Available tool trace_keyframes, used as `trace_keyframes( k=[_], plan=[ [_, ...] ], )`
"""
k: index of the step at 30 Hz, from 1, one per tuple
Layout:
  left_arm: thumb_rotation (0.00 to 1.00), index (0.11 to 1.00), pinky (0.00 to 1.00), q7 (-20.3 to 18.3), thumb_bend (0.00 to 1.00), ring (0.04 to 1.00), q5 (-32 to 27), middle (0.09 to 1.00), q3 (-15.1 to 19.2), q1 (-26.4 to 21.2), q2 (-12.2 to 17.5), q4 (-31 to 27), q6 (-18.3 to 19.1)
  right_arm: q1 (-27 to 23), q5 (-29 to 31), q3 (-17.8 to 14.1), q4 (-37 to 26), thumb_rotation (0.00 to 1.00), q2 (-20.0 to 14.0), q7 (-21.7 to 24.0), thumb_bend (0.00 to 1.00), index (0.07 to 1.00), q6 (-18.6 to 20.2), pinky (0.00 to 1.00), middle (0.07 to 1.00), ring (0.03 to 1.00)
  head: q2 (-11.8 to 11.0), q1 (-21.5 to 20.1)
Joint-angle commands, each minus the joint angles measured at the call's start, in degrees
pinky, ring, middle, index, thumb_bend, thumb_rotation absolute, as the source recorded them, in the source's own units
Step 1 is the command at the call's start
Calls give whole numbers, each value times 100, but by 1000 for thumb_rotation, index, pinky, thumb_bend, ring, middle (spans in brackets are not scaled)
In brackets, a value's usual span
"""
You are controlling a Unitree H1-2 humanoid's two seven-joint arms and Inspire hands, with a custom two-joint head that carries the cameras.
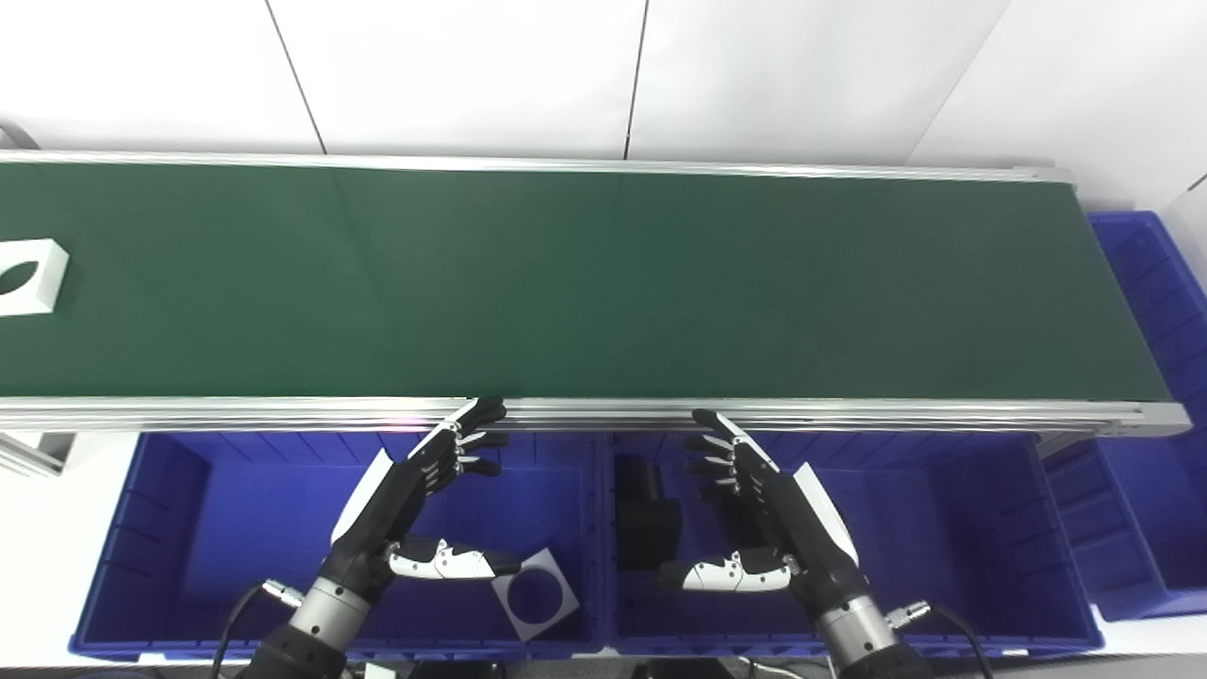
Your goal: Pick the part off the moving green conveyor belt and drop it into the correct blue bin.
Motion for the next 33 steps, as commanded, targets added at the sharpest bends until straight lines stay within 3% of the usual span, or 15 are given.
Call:
trace_keyframes(
  k=[1, 9, 18, 33],
  plan=[
    [296, 914, 704, 120, 816, 822, 10, 900, -7, -54, 62, -38, -143, 14, -2, 15, -84, 150, -4, -68, 828, 928, -378, 646, 833, 767, -7, 11],
    [296, 913, 711, 184, 819, 828, -11, 901, -71, -60, 87, 45, -143, 17, -48, 18, -49, 142, -3, -99, 827, 924, -408, 642, 835, 768, -99, 50],
    [310, 914, 710, 454, 818, 820, 84, 901, -285, -188, 205, 307, -143, -30, -132, 25, 227, 112, 38, -173, 832, 919, -652, 637, 823, 757, -428, 74],
    [285, 910, 705, 660, 840, 816, 104, 893, -456, -243, 292, 388, -143, -31, -135, 45, 296, 96, 41, -198, 828, 924, -741, 646, 829, 770, -567, 186]
  ],
)
